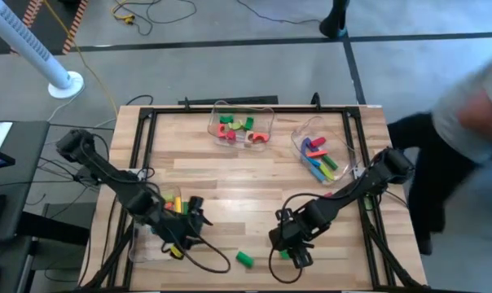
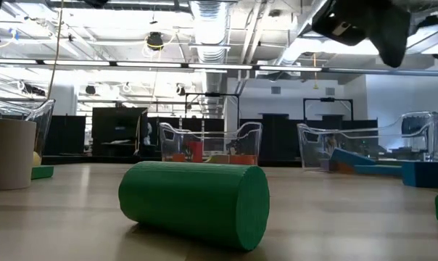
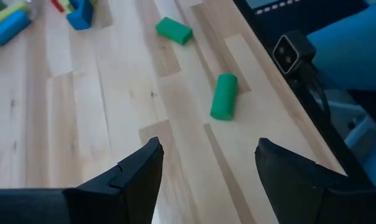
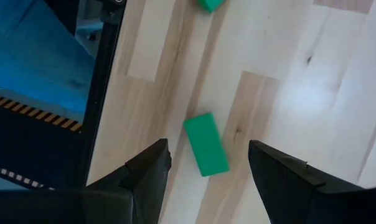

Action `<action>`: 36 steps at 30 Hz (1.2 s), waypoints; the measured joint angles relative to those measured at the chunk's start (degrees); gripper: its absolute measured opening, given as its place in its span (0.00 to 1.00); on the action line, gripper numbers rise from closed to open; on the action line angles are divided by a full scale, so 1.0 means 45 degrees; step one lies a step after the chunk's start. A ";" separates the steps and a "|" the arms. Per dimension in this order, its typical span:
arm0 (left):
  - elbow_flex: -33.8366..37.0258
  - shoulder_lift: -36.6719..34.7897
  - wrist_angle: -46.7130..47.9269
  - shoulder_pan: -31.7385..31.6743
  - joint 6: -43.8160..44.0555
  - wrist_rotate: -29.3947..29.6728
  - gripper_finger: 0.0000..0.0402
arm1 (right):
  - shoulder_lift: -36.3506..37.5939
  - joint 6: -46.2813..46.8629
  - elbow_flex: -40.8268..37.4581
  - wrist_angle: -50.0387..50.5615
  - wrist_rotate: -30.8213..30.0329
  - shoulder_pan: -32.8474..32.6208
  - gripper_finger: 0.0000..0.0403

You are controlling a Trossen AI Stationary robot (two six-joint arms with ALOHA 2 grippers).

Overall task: Sort blocks by size
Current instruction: Put the blue arch block into the middle transparent bin

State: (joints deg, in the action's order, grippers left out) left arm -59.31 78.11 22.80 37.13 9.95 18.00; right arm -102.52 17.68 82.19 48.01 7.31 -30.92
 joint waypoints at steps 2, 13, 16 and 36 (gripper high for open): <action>0.0000 0.0481 -0.0497 -0.0158 -0.0317 -0.0251 0.61 | 0.0000 0.0257 0.0000 0.0027 -0.0055 -0.0152 0.62; 0.0000 0.2870 -0.2864 -0.0845 -0.0971 -0.1358 0.61 | 0.0000 0.2149 0.0000 0.0617 -0.1276 -0.1380 0.62; 0.0005 0.3390 -0.3044 -0.0910 -0.0967 -0.1624 0.61 | 0.0000 0.3051 0.0002 0.1328 -0.2230 -0.1725 0.62; 0.0005 0.3706 -0.4782 -0.0884 -0.1269 -0.1374 0.61 | 0.0015 0.8588 -0.0334 0.6659 -0.5755 -0.3080 0.45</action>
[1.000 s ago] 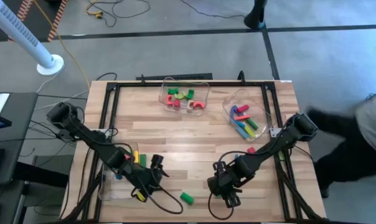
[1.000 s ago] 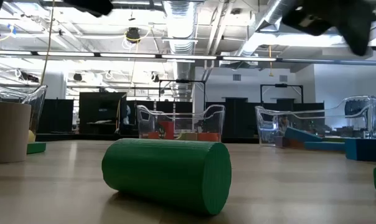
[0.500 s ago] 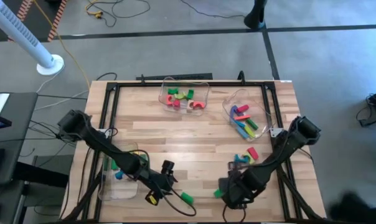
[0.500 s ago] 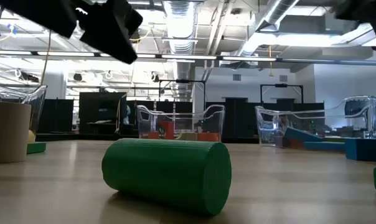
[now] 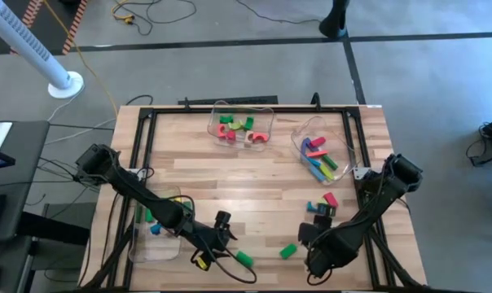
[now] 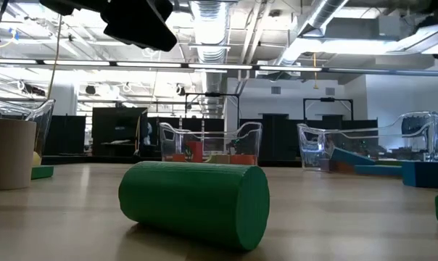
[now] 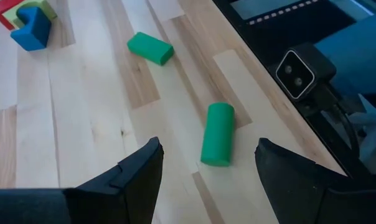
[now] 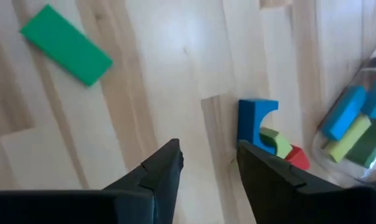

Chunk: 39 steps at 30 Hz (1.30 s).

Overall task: Sort blocks by size
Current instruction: Put the blue arch block into the middle transparent bin

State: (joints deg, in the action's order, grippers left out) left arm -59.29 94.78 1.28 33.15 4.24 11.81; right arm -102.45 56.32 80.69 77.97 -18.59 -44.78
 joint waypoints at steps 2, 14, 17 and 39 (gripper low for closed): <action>0.0000 0.0000 0.0018 0.0009 -0.0086 0.0000 0.61 | 0.0035 -0.0019 -0.0592 -0.0088 0.0023 0.0075 0.44; 0.0000 0.0000 0.0096 0.0012 -0.0748 0.0236 0.61 | 0.2856 0.0518 -0.4752 -0.2894 -0.0554 0.0485 0.44; 0.0000 0.0000 0.0095 -0.0038 -0.0893 0.0405 0.61 | 0.4163 0.0501 -0.6159 -0.4106 -0.0563 0.0968 0.44; 0.0000 0.0000 0.0060 -0.0530 -0.1134 0.0518 0.61 | 0.5570 -0.1212 -1.0138 -0.9758 0.0520 0.2504 0.47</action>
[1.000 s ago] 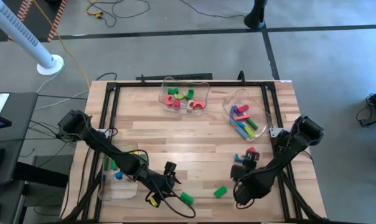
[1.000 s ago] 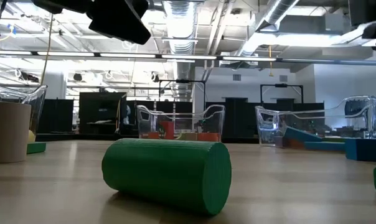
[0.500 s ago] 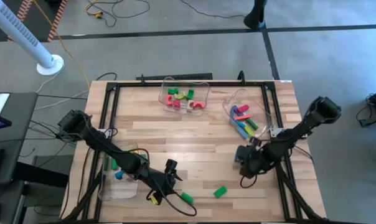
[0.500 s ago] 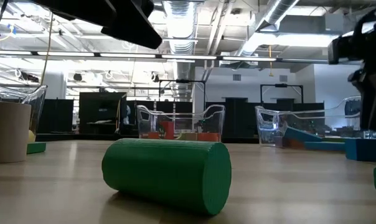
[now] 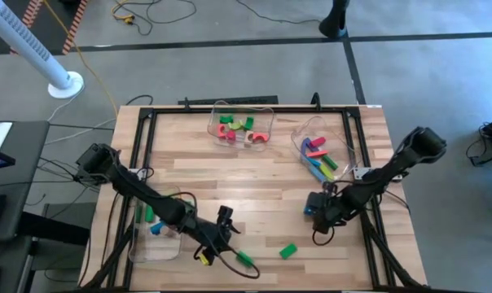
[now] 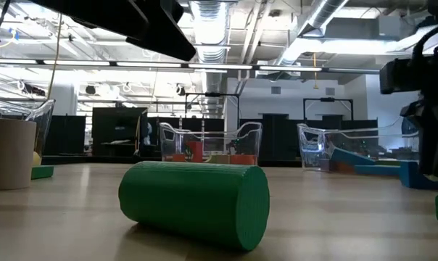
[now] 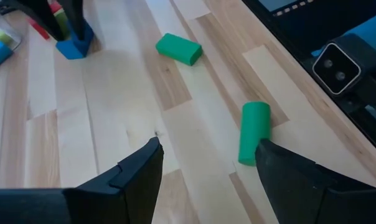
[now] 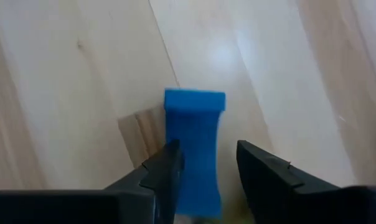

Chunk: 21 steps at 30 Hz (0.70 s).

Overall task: Sort blocks by size
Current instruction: Put the blue arch block into the middle transparent bin

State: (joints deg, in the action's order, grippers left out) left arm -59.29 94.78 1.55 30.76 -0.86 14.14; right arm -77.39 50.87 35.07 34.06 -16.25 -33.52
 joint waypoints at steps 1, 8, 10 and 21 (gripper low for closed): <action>0.0000 0.0000 -0.0004 -0.0025 -0.0003 0.0002 0.61 | -0.0118 -0.0036 0.0000 -0.0188 0.0006 0.0034 0.47; 0.0000 0.0000 -0.0013 -0.0136 -0.0005 -0.0008 0.61 | -0.0752 -0.1030 0.0000 -0.2252 0.0369 0.0531 0.48; 0.0000 0.0000 -0.0017 -0.0136 -0.0005 -0.0008 0.61 | -0.0962 -0.1417 0.0005 -0.2920 0.0444 0.0716 0.47; 0.0000 0.0000 -0.0076 -0.0210 0.0117 -0.0012 0.61 | -0.1126 -0.4025 0.0024 -0.6305 0.0540 0.1854 0.45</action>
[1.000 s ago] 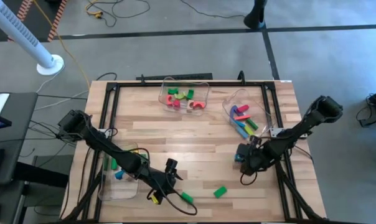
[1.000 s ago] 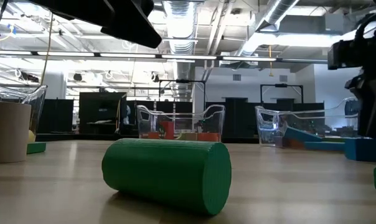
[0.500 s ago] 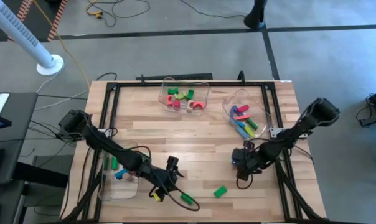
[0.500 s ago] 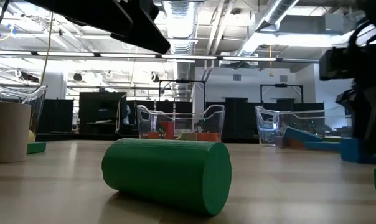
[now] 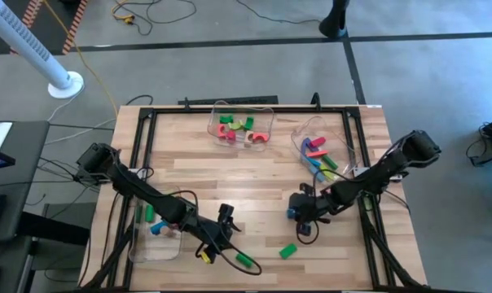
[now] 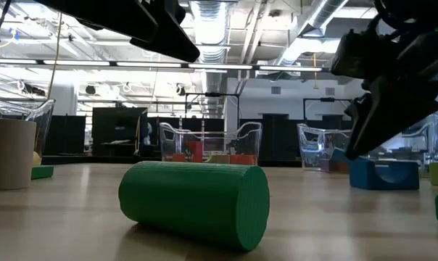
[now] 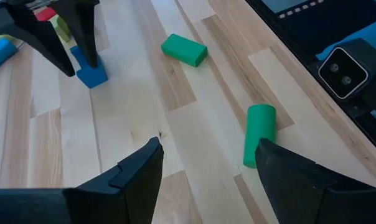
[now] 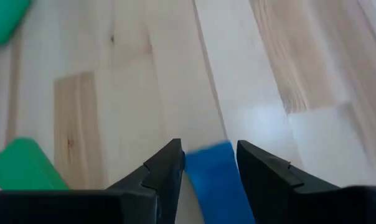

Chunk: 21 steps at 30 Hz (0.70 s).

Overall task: Sort blocks by size
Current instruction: Put the blue arch block into the middle transparent bin

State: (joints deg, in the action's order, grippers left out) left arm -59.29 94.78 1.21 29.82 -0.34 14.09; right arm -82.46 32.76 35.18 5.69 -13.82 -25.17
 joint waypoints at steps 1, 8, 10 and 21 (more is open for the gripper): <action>0.0004 0.0000 -0.0011 -0.0012 0.0004 0.0000 0.61 | 0.0000 -0.0105 0.0000 -0.0088 0.0035 0.0066 0.45; 0.0005 0.0000 -0.0116 -0.0018 0.0024 0.0000 0.61 | 0.0049 -0.0253 0.0000 -0.0062 0.0180 0.0102 0.45; 0.0005 0.0000 -0.0118 -0.0018 0.0028 0.0000 0.61 | 0.0114 -0.0201 0.0000 -0.0016 0.0194 0.0038 0.45; 0.0005 0.0000 -0.0165 -0.0047 0.0024 0.0000 0.61 | 0.0189 -0.0483 0.1867 0.2056 0.0156 -0.0918 0.47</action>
State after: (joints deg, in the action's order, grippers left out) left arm -59.27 94.78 0.47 29.61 -0.23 14.09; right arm -81.60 30.59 43.58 14.94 -13.12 -29.31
